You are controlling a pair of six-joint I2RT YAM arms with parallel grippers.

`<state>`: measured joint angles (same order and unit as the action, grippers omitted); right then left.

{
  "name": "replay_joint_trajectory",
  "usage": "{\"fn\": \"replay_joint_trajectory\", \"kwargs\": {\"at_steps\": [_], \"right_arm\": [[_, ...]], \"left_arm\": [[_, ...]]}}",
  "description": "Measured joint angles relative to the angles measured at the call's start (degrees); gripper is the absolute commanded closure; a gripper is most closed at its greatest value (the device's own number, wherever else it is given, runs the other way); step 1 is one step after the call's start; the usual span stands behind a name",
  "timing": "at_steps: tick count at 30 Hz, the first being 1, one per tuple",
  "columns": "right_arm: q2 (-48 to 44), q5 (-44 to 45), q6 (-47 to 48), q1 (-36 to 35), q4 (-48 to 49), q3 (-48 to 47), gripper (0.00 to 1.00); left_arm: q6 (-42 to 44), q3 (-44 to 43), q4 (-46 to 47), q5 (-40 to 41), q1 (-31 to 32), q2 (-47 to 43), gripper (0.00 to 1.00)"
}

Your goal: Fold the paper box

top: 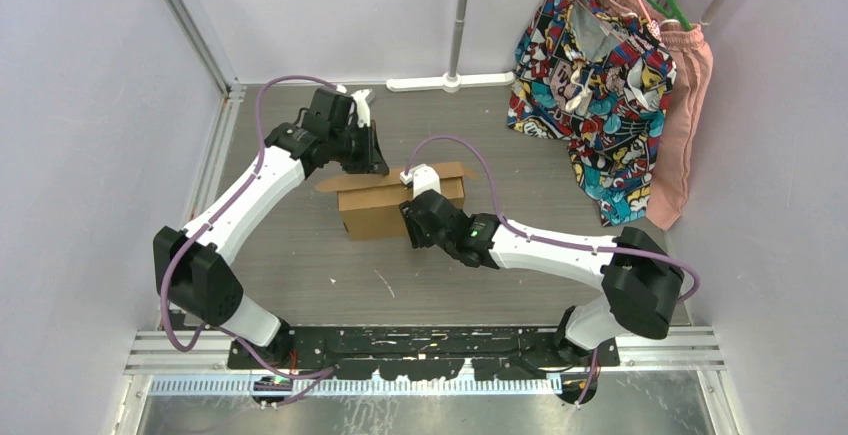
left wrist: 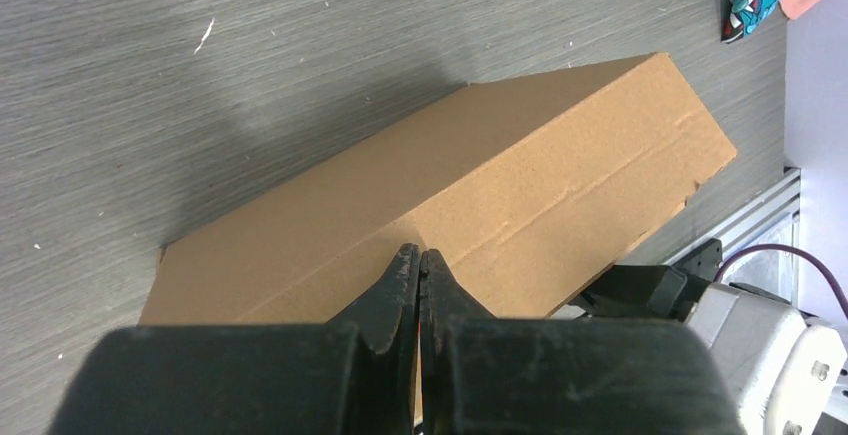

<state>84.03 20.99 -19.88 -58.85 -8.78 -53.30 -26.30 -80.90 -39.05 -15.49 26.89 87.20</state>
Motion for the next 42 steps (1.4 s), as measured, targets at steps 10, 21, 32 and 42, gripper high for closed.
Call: {"fn": "replay_joint_trajectory", "kwargs": {"at_steps": [10, 21, 32, 42], "right_arm": [[0.0, -0.7, 0.0, 0.0, -0.1, 0.4, 0.52], [0.8, -1.2, -0.1, 0.0, 0.0, 0.4, 0.52], [0.8, -1.4, -0.1, -0.3, 0.0, 0.4, 0.52], [1.9, -0.9, -0.1, -1.9, 0.1, 0.4, 0.52]], "left_arm": [[1.2, -5.9, -4.5, -1.4, -1.1, 1.9, 1.00], [1.9, -10.2, -6.9, -2.6, -2.9, 6.8, 1.00], [3.4, -16.2, -10.9, -3.1, -4.1, 11.0, 0.91], [6.0, -24.1, -16.7, -3.0, -4.9, 20.3, 0.90]]}}
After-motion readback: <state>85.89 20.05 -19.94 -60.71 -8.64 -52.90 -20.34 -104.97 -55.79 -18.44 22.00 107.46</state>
